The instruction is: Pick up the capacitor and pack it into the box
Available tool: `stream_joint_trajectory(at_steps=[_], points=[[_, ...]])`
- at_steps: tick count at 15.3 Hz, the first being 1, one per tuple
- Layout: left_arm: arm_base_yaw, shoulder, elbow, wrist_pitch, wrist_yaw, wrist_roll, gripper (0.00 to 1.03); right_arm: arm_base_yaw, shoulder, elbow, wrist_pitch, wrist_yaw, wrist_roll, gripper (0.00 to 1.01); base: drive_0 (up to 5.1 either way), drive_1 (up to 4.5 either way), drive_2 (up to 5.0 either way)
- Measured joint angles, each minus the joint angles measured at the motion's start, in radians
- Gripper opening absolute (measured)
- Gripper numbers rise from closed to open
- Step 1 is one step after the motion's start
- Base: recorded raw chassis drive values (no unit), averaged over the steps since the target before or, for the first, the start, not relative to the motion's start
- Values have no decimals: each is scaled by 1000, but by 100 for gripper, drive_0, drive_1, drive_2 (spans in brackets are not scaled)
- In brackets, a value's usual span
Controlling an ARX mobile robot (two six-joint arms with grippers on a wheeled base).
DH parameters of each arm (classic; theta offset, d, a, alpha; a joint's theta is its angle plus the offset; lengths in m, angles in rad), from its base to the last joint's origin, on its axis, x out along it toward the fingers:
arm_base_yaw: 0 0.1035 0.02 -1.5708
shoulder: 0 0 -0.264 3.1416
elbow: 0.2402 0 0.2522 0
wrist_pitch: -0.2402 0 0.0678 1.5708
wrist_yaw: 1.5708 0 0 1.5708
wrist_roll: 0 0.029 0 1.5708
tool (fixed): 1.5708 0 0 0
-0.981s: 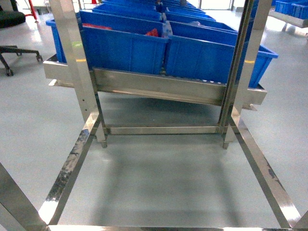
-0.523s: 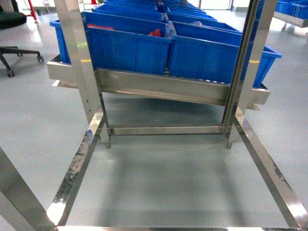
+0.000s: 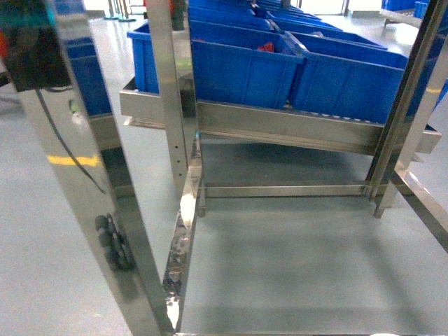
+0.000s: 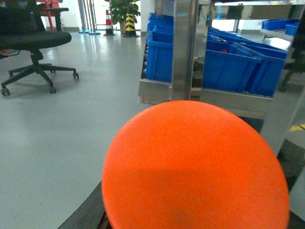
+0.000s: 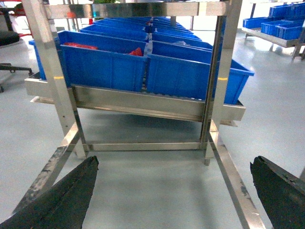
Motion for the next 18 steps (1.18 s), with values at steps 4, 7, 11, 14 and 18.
stream_joint_trajectory(at_steps=[4, 7, 11, 14, 18], points=[[0, 0, 0, 2, 0, 0, 44, 0, 0, 0, -1, 0, 0, 98, -499, 246, 246], [0, 0, 0, -1, -1, 0, 44, 0, 0, 0, 2, 0, 0, 98, -500, 246, 246], [0, 0, 0, 2, 0, 0, 44, 0, 0, 0, 4, 0, 0, 98, -496, 249, 249], [0, 0, 0, 0, 0, 0, 44, 0, 0, 0, 0, 0, 0, 98, -500, 245, 245], [0, 0, 0, -1, 0, 0, 44, 0, 0, 0, -1, 0, 0, 98, -497, 249, 249]])
